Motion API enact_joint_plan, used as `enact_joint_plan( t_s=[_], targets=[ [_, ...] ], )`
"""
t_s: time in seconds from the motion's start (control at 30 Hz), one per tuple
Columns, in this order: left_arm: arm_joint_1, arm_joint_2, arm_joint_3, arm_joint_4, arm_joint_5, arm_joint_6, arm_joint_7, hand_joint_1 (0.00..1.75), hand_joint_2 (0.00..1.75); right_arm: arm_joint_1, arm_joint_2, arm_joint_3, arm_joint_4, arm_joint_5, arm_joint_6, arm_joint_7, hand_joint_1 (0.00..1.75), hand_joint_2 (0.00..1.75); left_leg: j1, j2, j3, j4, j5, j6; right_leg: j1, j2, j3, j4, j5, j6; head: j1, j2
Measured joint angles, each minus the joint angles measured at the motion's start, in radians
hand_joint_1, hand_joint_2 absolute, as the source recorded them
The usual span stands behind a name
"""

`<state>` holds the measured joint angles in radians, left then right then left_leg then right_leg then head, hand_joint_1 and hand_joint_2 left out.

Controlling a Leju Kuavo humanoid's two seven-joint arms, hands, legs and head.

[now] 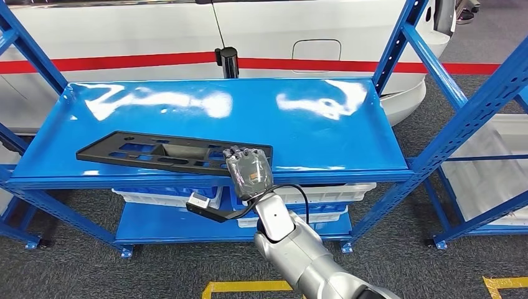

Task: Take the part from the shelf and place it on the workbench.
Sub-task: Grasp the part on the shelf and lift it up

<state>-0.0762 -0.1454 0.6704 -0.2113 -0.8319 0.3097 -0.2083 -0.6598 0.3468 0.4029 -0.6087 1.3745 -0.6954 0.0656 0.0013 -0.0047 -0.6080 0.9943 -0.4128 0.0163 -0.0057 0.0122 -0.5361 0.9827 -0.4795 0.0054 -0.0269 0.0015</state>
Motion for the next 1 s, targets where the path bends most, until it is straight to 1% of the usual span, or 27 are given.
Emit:
enact_joint_plan(
  t_s=[0.07, 0.17, 0.23, 0.3, 0.37, 0.47, 0.77, 0.9, 1.0],
  targets=[
    [-0.005, -0.003, 0.013, -0.001, 0.016, -0.012, -0.023, 0.0, 1.75, 0.007, 0.0, -0.036, -0.009, 0.01, 0.0, -0.02, 1.75, 1.75, 0.0, 0.0, 0.0, 0.0, 0.0, 0.0, 0.0, 0.0, 0.0, 0.0, 0.0, 0.0, 0.0, 0.0],
    [-0.012, -0.011, 0.035, -0.004, 0.043, 0.02, -0.081, 0.0, 1.75, 0.013, 0.0, -0.077, -0.017, 0.006, 0.0, -0.052, 1.75, 1.75, 0.0, 0.0, 0.0, 0.0, 0.0, 0.0, 0.0, 0.0, 0.0, 0.0, 0.0, 0.0, 0.0, 0.0],
    [-0.015, -0.016, 0.055, -0.006, 0.071, 0.027, -0.122, 0.0, 1.75, 0.015, 0.0, -0.095, -0.019, -0.024, 0.0, -0.086, 1.75, 1.75, 0.0, 0.0, 0.0, 0.0, 0.0, 0.0, 0.0, 0.0, 0.001, 0.0, 0.0, 0.0, 0.0, 0.0],
    [-0.017, -0.017, 0.078, -0.006, 0.1, -0.006, -0.135, 0.0, 1.75, 0.013, 0.0, -0.102, -0.019, -0.079, 0.0, -0.13, 1.75, 1.75, 0.0, 0.0, 0.0, 0.0, 0.0, 0.0, 0.0, 0.0, 0.001, 0.0, 0.0, 0.0, 0.0, 0.0],
    [-0.017, -0.017, 0.097, -0.006, 0.11, -0.034, -0.133, 0.0, 1.75, 0.009, 0.0, -0.102, -0.019, -0.158, 0.0, -0.174, 1.75, 1.75, 0.0, 0.001, 0.001, 0.0, 0.0, 0.0, 0.0, 0.0, 0.001, 0.0, 0.0, 0.0, 0.0, 0.0],
    [-0.017, -0.017, 0.114, -0.006, 0.107, -0.047, -0.117, 0.0, 1.75, -0.001, 0.0, -0.1, -0.019, -0.276, 0.0, -0.246, 1.75, 1.75, 0.0, 0.001, 0.001, 0.0, 0.0, 0.0, 0.0, 0.0, 0.001, 0.0, 0.0, 0.0, 0.0, 0.0],
    [-0.017, -0.018, 0.142, -0.006, 0.096, -0.033, -0.095, 0.0, 1.75, -0.016, 0.0, -0.099, -0.036, -0.46, 0.0, -0.44, 1.75, 1.75, 0.001, 0.001, 0.001, 0.0, 0.0, 0.0, 0.0, 0.0, 0.001, 0.0, 0.0, 0.0, 0.0, 0.0],
    [-0.017, -0.017, 0.154, -0.006, 0.096, -0.027, -0.089, 0.0, 1.75, -0.021, 0.0, -0.086, -0.051, -0.595, 0.01, -0.549, 1.75, 1.75, 0.001, 0.001, 0.0, 0.0, 0.0, 0.0, 0.0, 0.0, 0.001, 0.0, 0.0, 0.0, 0.0, 0.0],
    [-0.017, -0.017, 0.164, -0.006, 0.097, -0.024, -0.085, 0.0, 1.75, -0.026, 0.0, -0.07, -0.07, -0.671, 0.034, -0.6, 1.75, 1.75, 0.001, 0.001, 0.0, 0.0, 0.0, 0.0, 0.0, 0.0, 0.0, 0.0, 0.0, 0.0, 0.0, 0.0]
  ],
)
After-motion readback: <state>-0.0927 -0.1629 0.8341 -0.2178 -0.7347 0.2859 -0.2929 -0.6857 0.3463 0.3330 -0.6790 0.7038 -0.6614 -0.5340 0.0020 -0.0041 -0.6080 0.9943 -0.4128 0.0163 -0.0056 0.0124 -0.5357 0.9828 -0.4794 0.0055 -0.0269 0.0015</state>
